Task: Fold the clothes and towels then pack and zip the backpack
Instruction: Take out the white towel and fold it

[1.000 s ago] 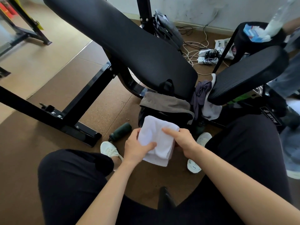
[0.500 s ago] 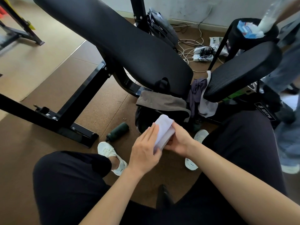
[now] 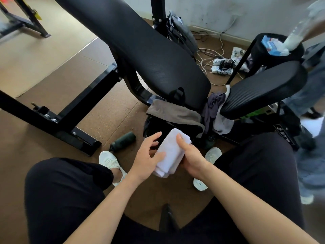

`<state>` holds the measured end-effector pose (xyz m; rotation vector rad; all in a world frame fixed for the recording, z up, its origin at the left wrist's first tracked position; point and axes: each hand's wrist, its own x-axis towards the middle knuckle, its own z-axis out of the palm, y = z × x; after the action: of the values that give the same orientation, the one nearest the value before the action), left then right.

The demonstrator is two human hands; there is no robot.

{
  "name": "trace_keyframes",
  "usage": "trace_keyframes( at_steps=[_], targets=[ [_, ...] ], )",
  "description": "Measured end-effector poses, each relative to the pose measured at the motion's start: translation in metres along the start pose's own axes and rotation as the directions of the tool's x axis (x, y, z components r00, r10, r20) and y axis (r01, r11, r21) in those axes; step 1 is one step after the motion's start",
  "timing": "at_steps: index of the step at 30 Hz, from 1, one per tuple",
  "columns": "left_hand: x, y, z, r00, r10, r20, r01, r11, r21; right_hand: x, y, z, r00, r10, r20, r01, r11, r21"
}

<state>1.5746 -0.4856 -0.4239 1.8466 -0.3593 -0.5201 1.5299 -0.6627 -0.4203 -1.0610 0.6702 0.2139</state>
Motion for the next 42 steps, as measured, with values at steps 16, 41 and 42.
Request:
trace_keyframes(
  at_steps=[16, 41, 42],
  targets=[
    [0.030, -0.026, -0.003, 0.958, -0.197, 0.209, 0.205, 0.978, -0.021, 0.068, -0.012, -0.020, 0.979, -0.118, 0.166, 0.202, 0.492, -0.847],
    [0.175, -0.102, 0.055, 0.804, -0.592, 0.052, 0.582, 0.766, -0.273, 0.250, -0.118, -0.086, 0.810, -0.378, 0.449, 0.399, -0.207, -0.893],
    [0.183, -0.104, 0.058, 0.794, -0.606, 0.046, 0.591, 0.752, -0.291, 0.250, -0.125, -0.086, 0.817, -0.388, 0.427, 0.402, -0.148, -0.904]
  ],
)
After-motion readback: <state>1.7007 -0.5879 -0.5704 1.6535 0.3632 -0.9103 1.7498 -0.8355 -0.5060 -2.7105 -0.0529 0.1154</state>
